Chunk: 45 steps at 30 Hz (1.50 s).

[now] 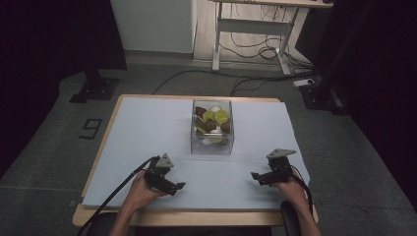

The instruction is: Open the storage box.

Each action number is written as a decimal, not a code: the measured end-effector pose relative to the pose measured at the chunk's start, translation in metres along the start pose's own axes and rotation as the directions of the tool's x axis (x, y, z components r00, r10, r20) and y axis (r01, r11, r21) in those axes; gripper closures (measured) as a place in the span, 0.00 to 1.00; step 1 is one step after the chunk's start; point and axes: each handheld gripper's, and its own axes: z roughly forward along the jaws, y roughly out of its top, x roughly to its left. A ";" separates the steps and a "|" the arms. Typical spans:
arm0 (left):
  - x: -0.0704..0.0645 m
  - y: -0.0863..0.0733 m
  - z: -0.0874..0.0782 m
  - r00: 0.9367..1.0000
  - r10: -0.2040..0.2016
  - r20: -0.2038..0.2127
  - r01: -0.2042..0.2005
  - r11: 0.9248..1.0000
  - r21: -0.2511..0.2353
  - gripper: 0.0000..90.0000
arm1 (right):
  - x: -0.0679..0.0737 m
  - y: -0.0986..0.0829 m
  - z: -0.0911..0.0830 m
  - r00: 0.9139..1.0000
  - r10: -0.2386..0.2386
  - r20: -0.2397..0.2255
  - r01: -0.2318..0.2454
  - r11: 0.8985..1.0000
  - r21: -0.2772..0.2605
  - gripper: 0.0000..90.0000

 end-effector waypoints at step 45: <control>-0.003 0.071 0.001 0.998 0.066 -0.003 -0.065 0.990 -0.124 0.25 | 0.034 0.046 -0.006 0.993 -0.096 -0.067 0.087 0.989 -0.122 0.19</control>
